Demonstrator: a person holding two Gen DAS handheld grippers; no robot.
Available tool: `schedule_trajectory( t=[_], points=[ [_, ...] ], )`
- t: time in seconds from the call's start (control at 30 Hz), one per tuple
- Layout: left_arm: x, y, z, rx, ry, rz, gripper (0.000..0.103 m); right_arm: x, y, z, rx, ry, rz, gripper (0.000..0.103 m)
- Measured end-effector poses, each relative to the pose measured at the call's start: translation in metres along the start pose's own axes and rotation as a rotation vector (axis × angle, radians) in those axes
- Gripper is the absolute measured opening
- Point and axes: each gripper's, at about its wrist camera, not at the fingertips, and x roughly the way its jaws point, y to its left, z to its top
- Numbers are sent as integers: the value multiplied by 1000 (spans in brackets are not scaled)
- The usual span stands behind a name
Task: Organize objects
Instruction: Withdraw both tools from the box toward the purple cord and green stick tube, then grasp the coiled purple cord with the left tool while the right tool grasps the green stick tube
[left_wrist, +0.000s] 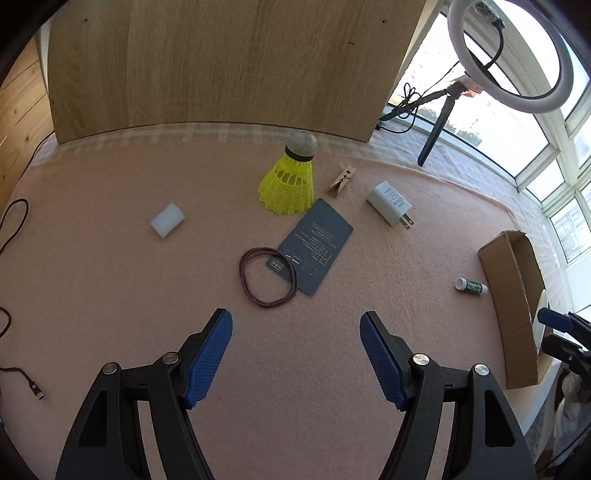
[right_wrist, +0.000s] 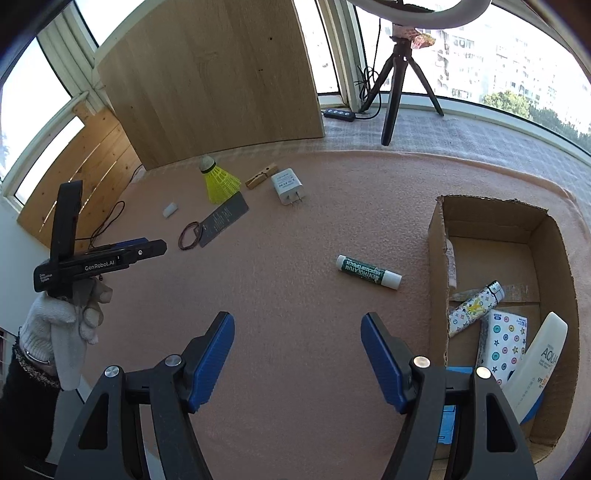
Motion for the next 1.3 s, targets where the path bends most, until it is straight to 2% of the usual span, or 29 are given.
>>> schedule_trajectory(
  t=[0.17,0.33,0.43,0.6,0.73,0.9,1.07,1.23,1.3],
  points=[
    [17,20,25,-62,-1,-1,70,35,-4,32,-17,73,-6,67],
    [30,20,38,-44,10,-3,70,70,-18,54,40,136,-5,67],
    [38,22,41,-51,22,-12,66,85,-24,59,64,174,-8,67],
    [47,25,44,-50,38,-18,56,102,-27,63,62,217,-42,67],
    [52,25,48,-42,41,-22,53,115,-28,66,21,245,-95,67],
    [59,24,48,-27,57,-13,50,127,-31,65,19,293,-121,67],
    [68,24,46,-21,91,-32,43,134,-37,58,51,363,-86,67],
    [66,23,38,-9,98,-47,40,131,-41,48,83,389,-44,67],
    [65,23,31,-8,118,-66,33,129,-41,44,92,394,-24,67]
  ],
)
